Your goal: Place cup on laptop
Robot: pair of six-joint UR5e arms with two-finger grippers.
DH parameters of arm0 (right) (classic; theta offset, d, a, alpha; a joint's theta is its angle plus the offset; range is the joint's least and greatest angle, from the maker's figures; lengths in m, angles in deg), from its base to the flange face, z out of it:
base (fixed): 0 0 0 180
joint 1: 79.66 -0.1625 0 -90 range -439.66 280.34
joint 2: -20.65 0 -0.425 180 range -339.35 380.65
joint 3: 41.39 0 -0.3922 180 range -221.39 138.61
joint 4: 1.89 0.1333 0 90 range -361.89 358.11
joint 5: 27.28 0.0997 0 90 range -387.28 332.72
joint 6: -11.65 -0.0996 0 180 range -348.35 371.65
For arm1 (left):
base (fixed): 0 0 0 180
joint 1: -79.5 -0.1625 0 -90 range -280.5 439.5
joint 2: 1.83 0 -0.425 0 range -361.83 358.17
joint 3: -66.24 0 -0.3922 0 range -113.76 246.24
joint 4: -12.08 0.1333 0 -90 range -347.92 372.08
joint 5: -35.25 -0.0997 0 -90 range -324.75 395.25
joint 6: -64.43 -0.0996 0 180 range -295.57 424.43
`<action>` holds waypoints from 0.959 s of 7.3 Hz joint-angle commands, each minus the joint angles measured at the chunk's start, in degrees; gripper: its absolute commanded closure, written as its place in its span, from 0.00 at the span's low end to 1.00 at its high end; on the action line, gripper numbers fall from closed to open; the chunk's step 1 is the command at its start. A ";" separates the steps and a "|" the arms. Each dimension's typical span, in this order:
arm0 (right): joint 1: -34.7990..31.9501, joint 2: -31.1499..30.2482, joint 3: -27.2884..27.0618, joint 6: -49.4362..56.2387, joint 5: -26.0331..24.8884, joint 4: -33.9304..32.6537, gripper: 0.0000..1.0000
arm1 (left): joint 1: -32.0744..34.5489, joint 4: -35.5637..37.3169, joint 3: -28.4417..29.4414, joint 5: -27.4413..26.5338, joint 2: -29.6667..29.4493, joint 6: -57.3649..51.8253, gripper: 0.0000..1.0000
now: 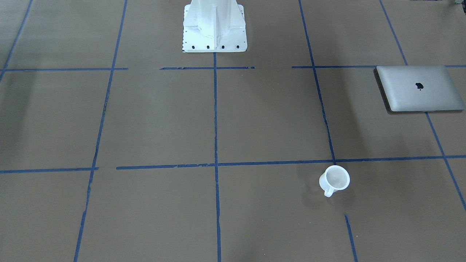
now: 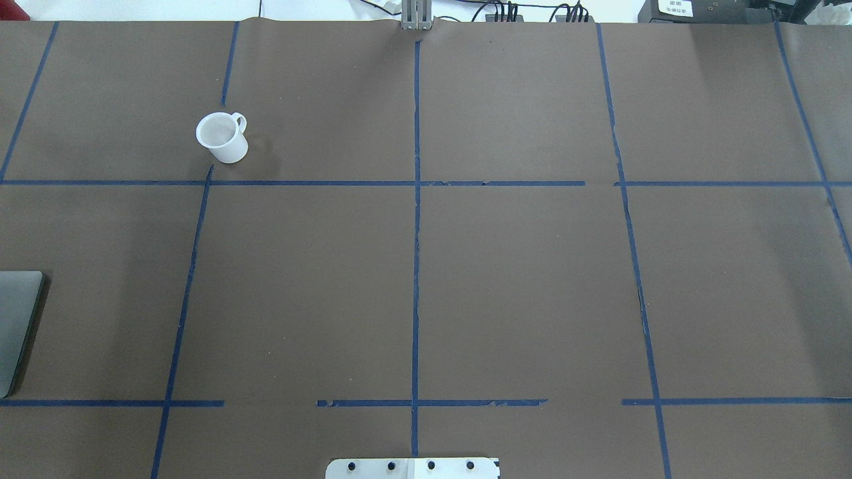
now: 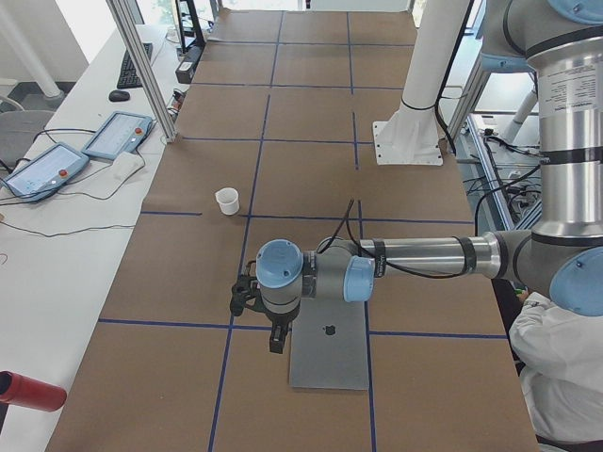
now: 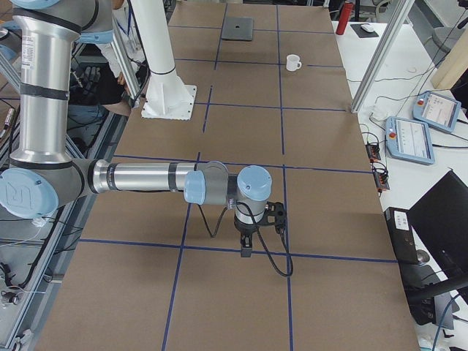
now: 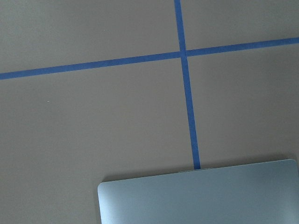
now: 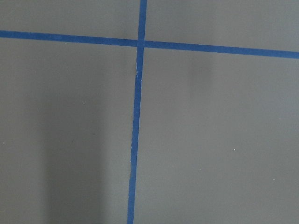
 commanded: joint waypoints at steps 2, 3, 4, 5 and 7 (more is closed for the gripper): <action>0.00 0.00 0.00 0.00 -0.01 0.00 0.00 | -0.09 -0.17 0.21 0.52 -0.18 0.33 0.00; 0.00 -0.09 0.00 0.00 -0.01 0.00 0.00 | -0.09 -0.44 -0.40 0.70 -0.18 -0.11 0.00; 0.00 -0.09 0.00 0.00 -0.01 0.00 0.00 | -0.87 -1.48 -0.14 3.31 -0.26 -0.20 0.00; 0.00 -0.09 0.00 0.00 0.08 0.00 0.00 | -3.66 -3.41 -0.58 7.25 -0.26 0.67 0.00; 0.00 -0.09 0.00 0.00 0.08 0.00 0.00 | -9.37 -4.04 2.74 6.94 -12.07 3.57 0.00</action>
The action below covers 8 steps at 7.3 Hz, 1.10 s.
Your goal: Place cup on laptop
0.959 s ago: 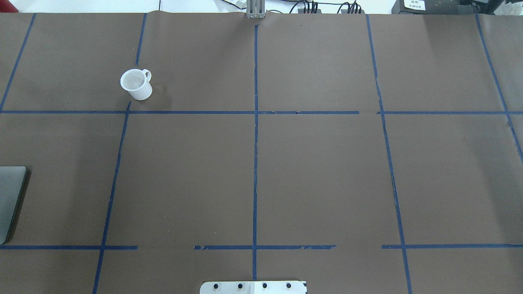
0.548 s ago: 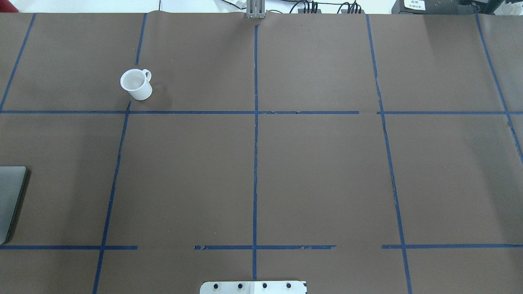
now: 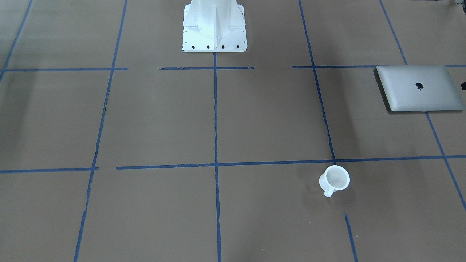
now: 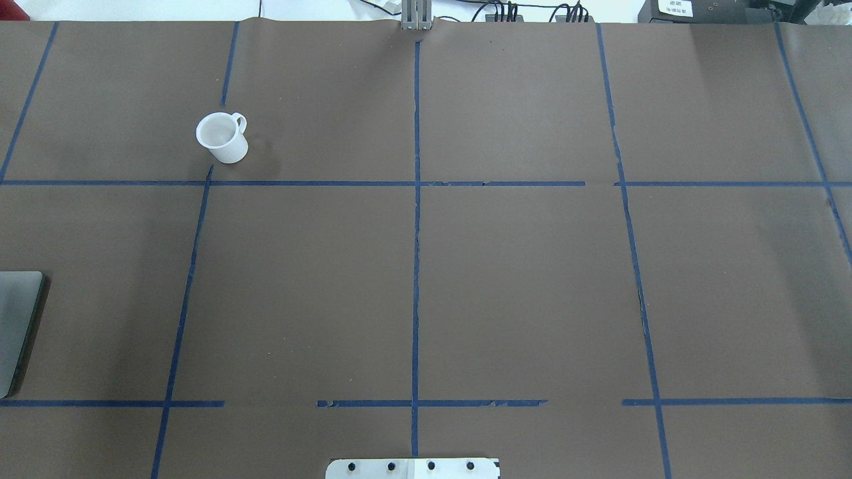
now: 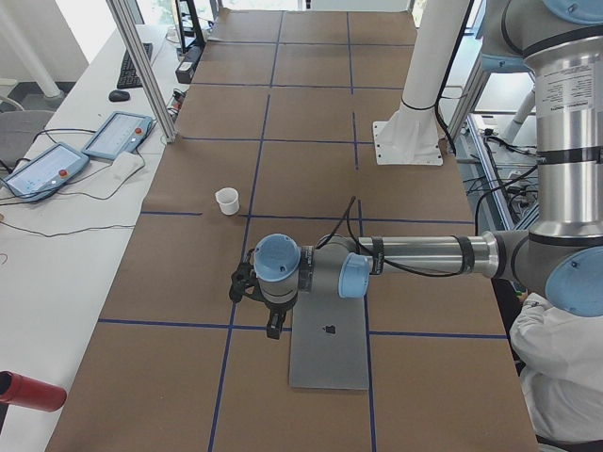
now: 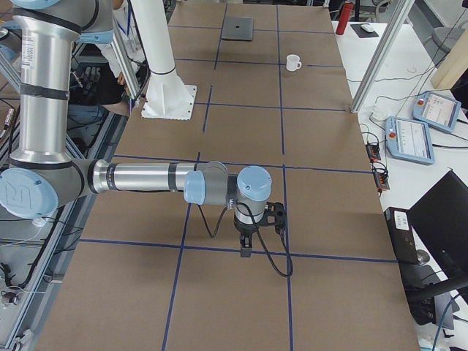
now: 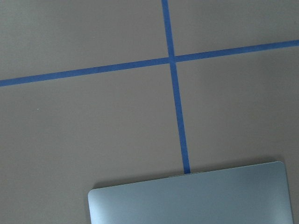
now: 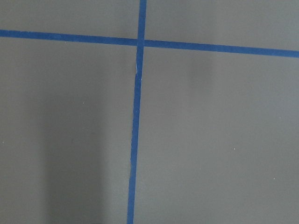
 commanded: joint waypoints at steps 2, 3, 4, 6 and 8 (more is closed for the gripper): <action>0.00 0.00 0.00 0.00 0.01 0.00 0.00 | -11.31 -0.07 4.61 0.02 -18.71 1.34 0.00; 0.00 0.00 0.00 0.00 -0.07 0.00 0.00 | -13.77 -0.42 6.11 -5.12 -22.68 1.34 0.00; 0.00 0.00 0.00 0.00 0.01 0.00 0.00 | -17.01 0.10 8.91 -11.78 -27.59 2.73 0.00; 0.00 0.00 0.00 0.00 0.01 0.00 0.00 | -20.46 -0.86 18.73 -12.02 -38.23 14.91 0.00; 0.00 0.00 0.00 0.00 0.01 0.00 0.00 | -23.19 -4.27 28.13 -12.11 -45.54 21.00 0.00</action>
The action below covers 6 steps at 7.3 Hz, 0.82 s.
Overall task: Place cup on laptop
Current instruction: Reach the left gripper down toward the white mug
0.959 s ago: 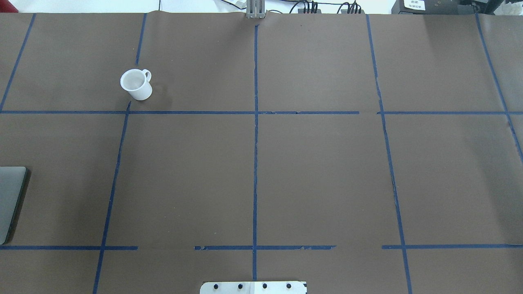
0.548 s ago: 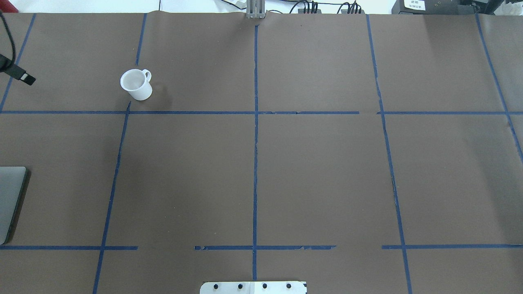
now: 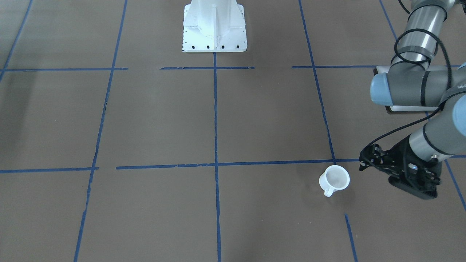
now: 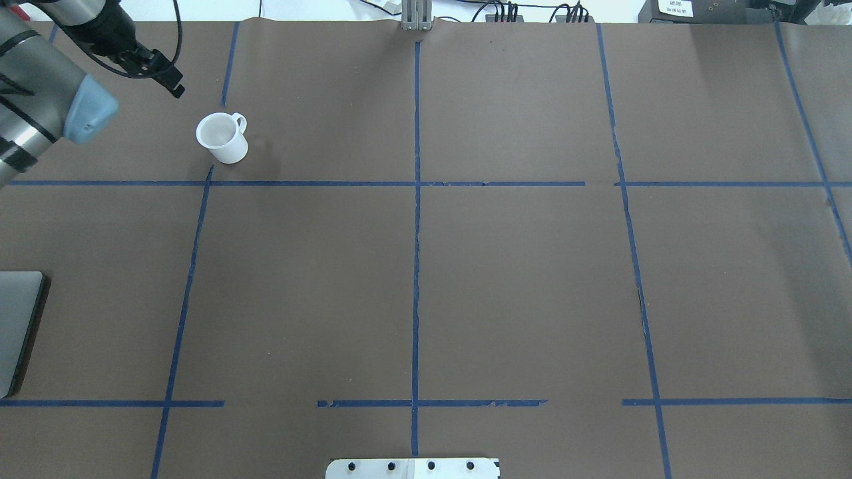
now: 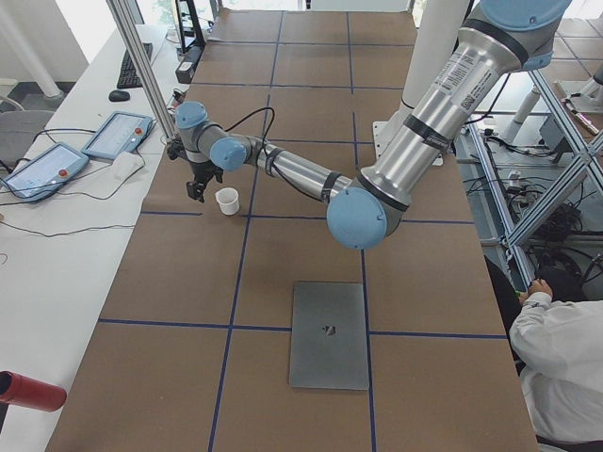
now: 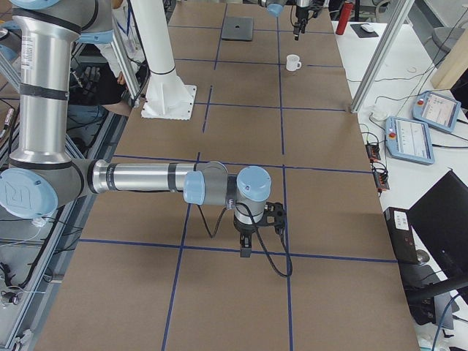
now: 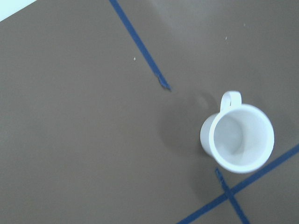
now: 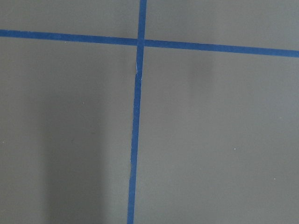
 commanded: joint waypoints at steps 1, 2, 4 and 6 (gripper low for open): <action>0.00 0.00 0.00 0.00 -0.09 0.00 0.00 | -4.10 -5.89 11.57 -0.35 -7.10 7.18 0.00; 0.00 0.00 0.00 0.00 0.00 0.00 0.00 | -5.43 -8.89 14.32 -0.61 -7.29 8.52 0.01; 0.00 -0.09 0.00 0.00 0.00 0.00 0.00 | -7.54 -9.18 16.88 -1.31 -7.38 10.28 0.01; 0.00 -0.09 0.00 0.00 0.00 0.00 0.00 | -8.43 -9.27 18.03 -1.84 -7.47 10.29 0.17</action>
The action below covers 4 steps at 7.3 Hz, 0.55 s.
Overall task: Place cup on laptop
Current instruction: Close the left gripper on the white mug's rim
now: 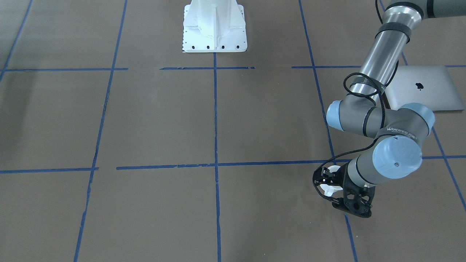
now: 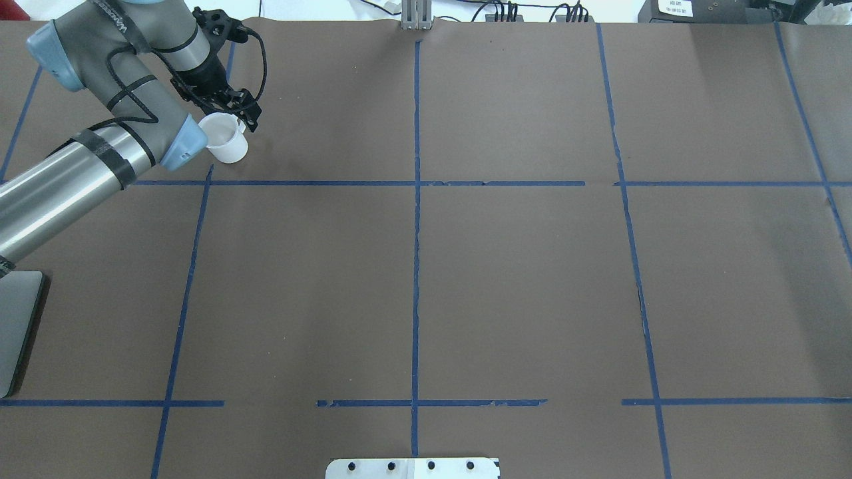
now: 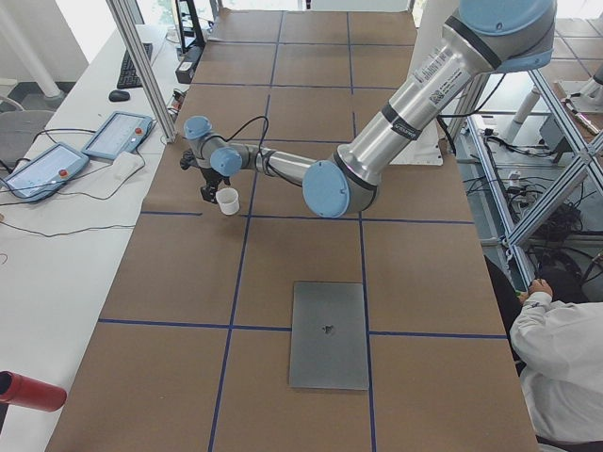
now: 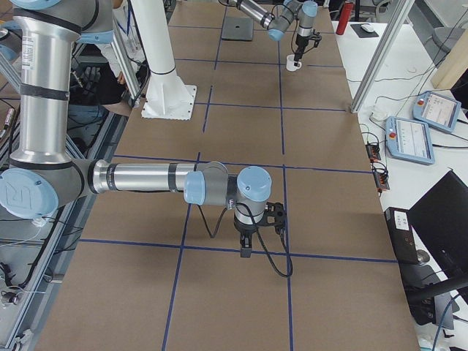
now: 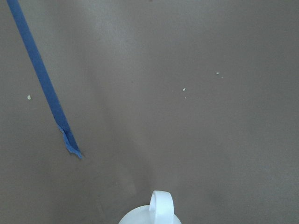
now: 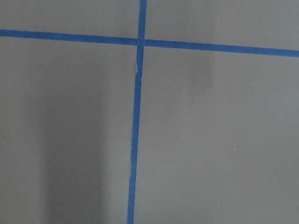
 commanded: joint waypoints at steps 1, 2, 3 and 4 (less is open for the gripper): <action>0.00 -0.05 0.02 0.00 0.00 0.00 0.00 | -0.60 0.00 0.99 -0.37 -0.88 0.49 0.64; 0.00 -0.05 -0.07 0.00 0.00 0.00 0.00 | -0.60 0.52 0.99 -0.28 -1.23 1.10 1.00; 0.00 -0.05 0.02 0.00 0.00 0.00 0.00 | -0.51 0.70 0.99 -0.28 -1.24 1.46 1.00; 0.00 -0.05 -0.07 0.00 0.00 0.00 0.00 | -0.51 0.79 0.99 -0.28 -1.24 1.81 1.00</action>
